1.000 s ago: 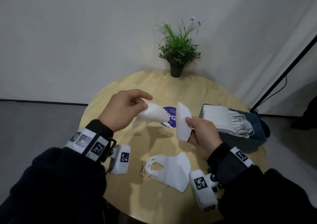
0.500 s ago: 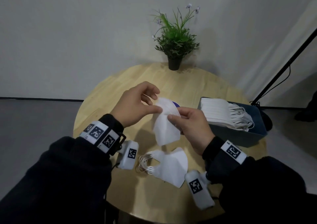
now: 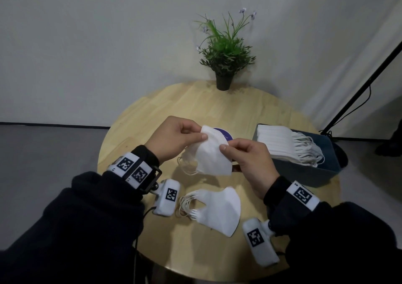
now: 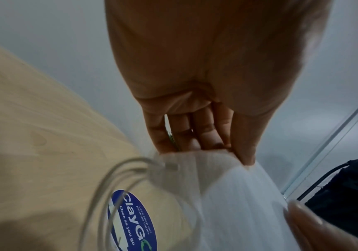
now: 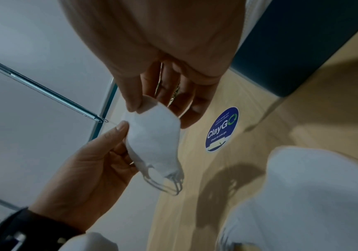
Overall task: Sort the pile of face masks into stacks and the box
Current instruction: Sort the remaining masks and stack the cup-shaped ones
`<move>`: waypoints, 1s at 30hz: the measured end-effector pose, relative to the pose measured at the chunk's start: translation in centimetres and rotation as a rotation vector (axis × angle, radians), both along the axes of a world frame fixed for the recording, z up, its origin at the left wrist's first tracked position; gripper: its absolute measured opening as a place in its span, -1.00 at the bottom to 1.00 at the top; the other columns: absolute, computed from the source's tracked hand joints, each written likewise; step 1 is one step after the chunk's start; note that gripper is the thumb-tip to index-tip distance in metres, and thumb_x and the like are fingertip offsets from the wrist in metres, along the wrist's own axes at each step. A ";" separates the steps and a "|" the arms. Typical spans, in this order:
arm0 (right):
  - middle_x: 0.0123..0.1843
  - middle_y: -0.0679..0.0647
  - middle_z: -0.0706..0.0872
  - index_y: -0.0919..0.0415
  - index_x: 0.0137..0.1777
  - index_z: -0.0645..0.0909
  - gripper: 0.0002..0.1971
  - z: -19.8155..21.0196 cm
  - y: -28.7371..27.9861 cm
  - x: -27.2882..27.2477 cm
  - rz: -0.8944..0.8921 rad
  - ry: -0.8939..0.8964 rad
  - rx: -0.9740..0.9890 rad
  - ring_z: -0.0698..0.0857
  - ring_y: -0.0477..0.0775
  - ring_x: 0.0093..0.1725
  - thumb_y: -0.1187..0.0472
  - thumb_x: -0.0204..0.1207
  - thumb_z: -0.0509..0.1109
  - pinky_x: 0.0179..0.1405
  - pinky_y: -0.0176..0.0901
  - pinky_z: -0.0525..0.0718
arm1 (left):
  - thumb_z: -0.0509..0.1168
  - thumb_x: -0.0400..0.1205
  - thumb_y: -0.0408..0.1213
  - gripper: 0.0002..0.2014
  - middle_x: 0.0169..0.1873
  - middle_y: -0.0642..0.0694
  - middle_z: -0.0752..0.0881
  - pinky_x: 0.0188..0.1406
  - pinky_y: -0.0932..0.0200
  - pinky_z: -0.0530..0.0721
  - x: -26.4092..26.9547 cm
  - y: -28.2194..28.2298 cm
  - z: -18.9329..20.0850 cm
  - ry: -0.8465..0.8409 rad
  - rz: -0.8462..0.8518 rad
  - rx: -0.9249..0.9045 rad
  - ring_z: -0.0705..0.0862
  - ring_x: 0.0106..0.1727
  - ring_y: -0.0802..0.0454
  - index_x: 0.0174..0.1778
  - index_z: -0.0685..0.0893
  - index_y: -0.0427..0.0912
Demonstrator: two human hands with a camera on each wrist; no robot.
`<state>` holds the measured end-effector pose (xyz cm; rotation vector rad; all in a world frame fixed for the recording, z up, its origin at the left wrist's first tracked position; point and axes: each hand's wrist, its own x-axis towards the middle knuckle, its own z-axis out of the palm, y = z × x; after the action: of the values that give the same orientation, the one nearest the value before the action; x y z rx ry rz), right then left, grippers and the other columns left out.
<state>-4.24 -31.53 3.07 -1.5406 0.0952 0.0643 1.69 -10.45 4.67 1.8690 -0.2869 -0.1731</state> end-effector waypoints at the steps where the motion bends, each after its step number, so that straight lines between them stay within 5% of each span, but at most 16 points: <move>1: -0.19 0.14 0.82 0.43 -0.05 0.79 -0.83 0.0 0.0 0.0 -0.005 0.000 -0.004 0.78 -0.01 -0.23 0.27 0.63 0.53 -0.27 -0.15 0.78 | 0.51 0.65 -0.34 -0.90 -0.26 -0.10 0.87 -0.10 0.08 0.76 0.1 0.0 -0.1 -0.004 -0.007 0.015 0.81 -0.21 0.06 -0.19 0.86 -0.18; 6: -0.12 0.17 0.86 0.33 -0.06 0.82 -0.92 -0.5 0.1 0.4 -0.066 0.009 0.000 0.80 0.06 -0.15 0.33 0.63 0.52 -0.20 -0.05 0.82 | 0.50 0.67 -0.30 -0.89 -0.22 -0.06 0.89 -0.04 0.10 0.70 0.1 0.1 -0.1 -0.017 -0.010 0.062 0.82 -0.16 0.09 -0.17 0.87 -0.16; 12: -0.04 0.27 0.88 0.37 0.01 0.83 -0.93 -0.4 0.3 0.3 -0.077 0.048 0.002 0.81 0.03 -0.18 0.39 0.56 0.56 -0.21 -0.07 0.82 | 0.51 0.66 -0.25 -0.91 -0.16 -0.12 0.90 0.10 -0.26 0.80 0.1 0.3 0.0 -0.021 0.008 0.078 0.85 -0.02 -0.23 -0.12 0.89 -0.15; 19: -0.25 0.08 0.82 0.32 0.01 0.83 -0.92 -0.4 0.1 0.2 -0.109 0.037 -0.015 0.75 0.03 -0.25 0.33 0.57 0.57 -0.28 -0.05 0.76 | 0.49 0.68 -0.25 -0.88 -0.20 -0.09 0.89 -0.09 0.08 0.71 -0.1 0.2 0.1 -0.015 0.013 0.072 0.80 -0.17 0.06 -0.12 0.89 -0.17; 25: -0.25 0.07 0.83 0.36 -0.03 0.81 -0.96 -0.2 -0.3 -0.1 -0.119 0.064 0.034 0.78 0.01 -0.28 0.38 0.58 0.55 -0.31 -0.06 0.81 | 0.53 0.64 -0.24 -0.90 -0.15 -0.18 0.89 0.03 0.05 0.76 -0.5 0.2 0.4 0.046 -0.074 0.050 0.83 -0.13 -0.01 0.02 0.85 -0.14; 30: -0.19 0.20 0.81 0.42 0.01 0.80 -0.91 -0.6 -1.6 -0.9 -0.153 0.138 0.096 0.75 0.13 -0.21 0.39 0.58 0.55 -0.38 -0.10 0.80 | 0.65 0.49 -0.37 -0.63 -0.22 -0.18 0.86 -0.04 -0.01 0.68 -1.1 1.1 -0.5 0.155 -0.191 0.303 0.77 -0.22 -0.04 0.11 0.68 -0.03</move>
<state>-5.15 -33.13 2.49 -1.4274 0.3148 0.0526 0.61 -9.32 4.16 2.1122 -0.3461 -0.5139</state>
